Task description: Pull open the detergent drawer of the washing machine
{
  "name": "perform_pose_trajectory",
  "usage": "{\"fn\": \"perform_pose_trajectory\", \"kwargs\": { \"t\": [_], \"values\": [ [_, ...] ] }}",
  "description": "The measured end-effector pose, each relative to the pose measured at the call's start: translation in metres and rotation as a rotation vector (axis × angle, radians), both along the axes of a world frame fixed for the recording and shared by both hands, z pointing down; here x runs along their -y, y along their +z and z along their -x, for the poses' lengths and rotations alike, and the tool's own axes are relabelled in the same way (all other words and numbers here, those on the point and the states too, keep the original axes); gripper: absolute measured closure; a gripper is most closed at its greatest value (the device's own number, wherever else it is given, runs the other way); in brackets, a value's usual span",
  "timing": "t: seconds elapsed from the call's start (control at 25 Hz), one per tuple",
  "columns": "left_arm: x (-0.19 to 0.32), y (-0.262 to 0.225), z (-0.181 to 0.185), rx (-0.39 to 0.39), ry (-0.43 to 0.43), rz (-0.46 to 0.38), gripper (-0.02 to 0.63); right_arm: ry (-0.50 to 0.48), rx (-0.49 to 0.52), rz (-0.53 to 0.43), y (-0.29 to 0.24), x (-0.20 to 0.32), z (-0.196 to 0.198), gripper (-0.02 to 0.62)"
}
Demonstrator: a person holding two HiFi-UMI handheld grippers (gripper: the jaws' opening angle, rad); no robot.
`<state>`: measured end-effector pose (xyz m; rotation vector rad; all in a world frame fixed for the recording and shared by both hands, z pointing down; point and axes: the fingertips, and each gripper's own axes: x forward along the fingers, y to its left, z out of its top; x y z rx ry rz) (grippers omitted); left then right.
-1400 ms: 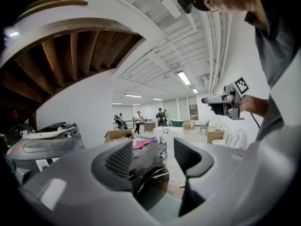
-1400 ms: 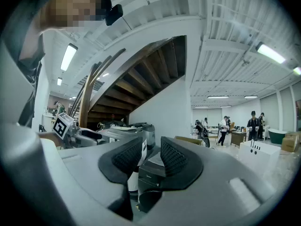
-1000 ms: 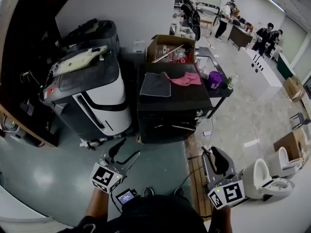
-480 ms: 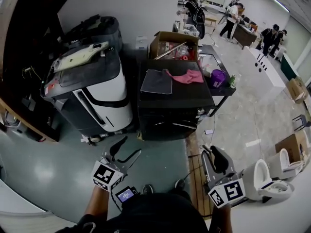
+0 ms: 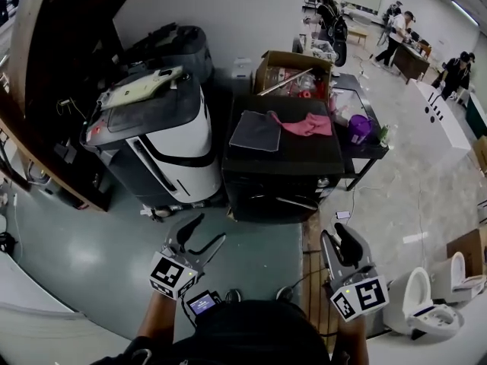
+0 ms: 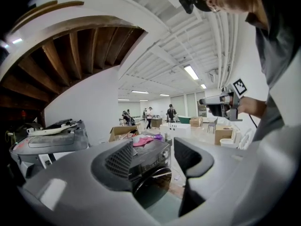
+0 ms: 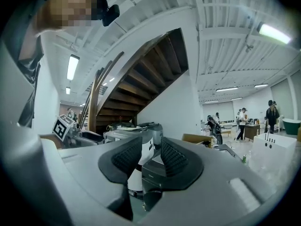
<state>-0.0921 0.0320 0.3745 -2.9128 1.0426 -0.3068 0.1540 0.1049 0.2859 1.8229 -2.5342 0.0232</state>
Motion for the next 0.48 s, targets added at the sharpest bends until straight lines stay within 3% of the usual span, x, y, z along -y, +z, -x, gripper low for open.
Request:
{"fn": "perform_pose_trajectory", "kwargs": {
  "t": [0.48],
  "values": [
    [-0.007,0.000,-0.050,0.020,-0.135,0.007,0.281,-0.143,0.026,0.004,0.006,0.033,-0.055,0.491]
  ]
}}
